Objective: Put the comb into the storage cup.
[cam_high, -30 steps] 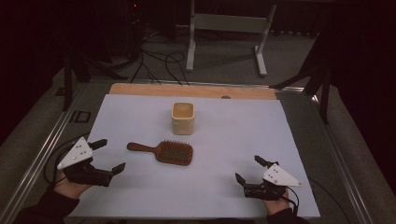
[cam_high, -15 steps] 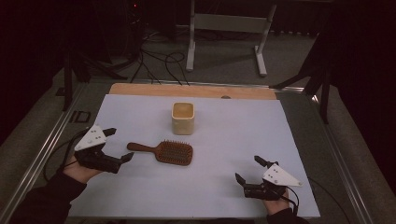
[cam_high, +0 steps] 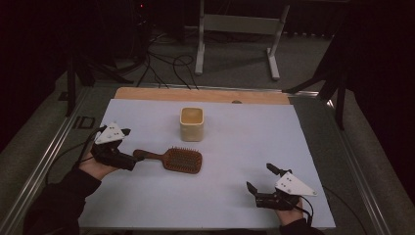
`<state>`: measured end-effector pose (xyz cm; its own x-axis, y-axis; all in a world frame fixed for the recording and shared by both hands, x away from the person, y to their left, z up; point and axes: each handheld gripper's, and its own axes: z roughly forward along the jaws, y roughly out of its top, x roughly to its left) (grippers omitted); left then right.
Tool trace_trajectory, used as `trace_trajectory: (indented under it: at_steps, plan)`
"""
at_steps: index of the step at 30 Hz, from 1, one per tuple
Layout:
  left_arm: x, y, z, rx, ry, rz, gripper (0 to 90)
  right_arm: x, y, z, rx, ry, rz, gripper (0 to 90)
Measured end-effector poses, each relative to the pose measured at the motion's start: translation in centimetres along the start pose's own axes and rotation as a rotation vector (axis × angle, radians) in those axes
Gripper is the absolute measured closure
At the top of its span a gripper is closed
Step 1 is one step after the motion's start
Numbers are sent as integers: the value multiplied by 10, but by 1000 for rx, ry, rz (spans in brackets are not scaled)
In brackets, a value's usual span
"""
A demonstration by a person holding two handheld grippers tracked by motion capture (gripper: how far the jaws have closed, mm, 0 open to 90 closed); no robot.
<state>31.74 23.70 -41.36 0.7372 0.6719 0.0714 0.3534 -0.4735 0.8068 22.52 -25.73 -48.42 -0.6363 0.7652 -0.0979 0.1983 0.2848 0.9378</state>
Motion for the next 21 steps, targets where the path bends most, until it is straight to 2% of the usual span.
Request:
trace_trajectory:
  at_steps: [6,11,13,14,17,21]
  plan:
    - [9,-3,13,18,4,-28,24,1,0,1,3,3,1,84]
    - [14,-5,24,50,-12,-28,113,1,0,1,3,5,4,84]
    - [15,-6,27,54,-8,-30,150,1,0,1,4,5,2,84]
    - [17,-6,31,71,-2,-32,155,1,0,1,3,5,2,84]
    - [20,-8,36,78,14,-40,159,1,0,1,3,7,5,84]
    - [24,-10,42,97,15,-56,219,1,0,1,2,6,4,84]
